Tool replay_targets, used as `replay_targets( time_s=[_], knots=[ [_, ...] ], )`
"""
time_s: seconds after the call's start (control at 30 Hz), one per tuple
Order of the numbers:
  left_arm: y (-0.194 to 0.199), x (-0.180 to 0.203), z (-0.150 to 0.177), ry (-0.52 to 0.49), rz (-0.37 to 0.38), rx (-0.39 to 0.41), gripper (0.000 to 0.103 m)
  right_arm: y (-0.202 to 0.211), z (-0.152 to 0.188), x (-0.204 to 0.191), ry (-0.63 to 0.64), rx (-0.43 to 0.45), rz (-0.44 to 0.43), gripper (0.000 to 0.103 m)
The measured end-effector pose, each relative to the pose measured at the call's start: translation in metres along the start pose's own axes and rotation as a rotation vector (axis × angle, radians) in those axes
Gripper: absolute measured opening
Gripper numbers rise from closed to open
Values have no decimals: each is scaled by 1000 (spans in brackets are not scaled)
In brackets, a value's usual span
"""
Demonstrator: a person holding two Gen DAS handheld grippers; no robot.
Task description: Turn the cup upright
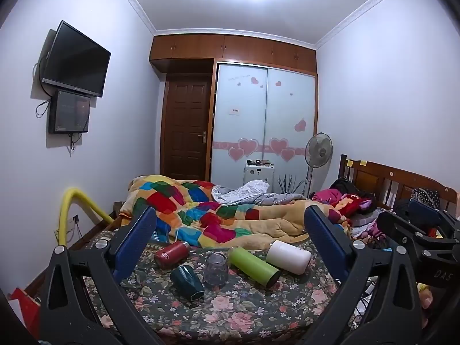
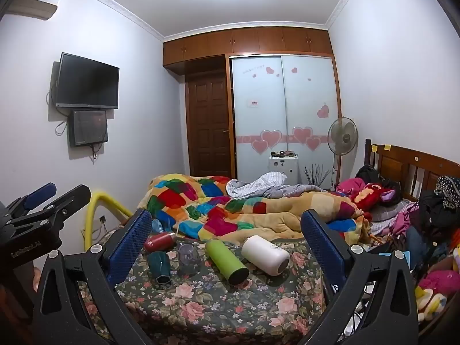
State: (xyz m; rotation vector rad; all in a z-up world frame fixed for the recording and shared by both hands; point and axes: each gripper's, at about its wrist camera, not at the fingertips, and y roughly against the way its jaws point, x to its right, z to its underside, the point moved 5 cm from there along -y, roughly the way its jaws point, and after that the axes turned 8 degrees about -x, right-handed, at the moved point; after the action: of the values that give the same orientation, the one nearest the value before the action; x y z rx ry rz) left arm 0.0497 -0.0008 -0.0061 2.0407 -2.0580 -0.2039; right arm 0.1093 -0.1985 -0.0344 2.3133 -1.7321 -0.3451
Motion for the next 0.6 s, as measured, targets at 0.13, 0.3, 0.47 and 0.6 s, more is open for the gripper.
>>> replay_targets(
  time_s=[0.13,0.3,0.47,0.6],
  knots=[
    [2,4,0,-11,6,4,103,1,0,0,1,-1,0,103],
    [6,13,-1,-26,-5,13,103,0,0,0,-1,-5,-1,103],
    [0,7,0,-13,-7,12,103,-1,1,-1,0,-3,0,103],
    [0,9,-1,-16,-5,12,103,0,0,0,-4,-2,-1,103]
  ],
)
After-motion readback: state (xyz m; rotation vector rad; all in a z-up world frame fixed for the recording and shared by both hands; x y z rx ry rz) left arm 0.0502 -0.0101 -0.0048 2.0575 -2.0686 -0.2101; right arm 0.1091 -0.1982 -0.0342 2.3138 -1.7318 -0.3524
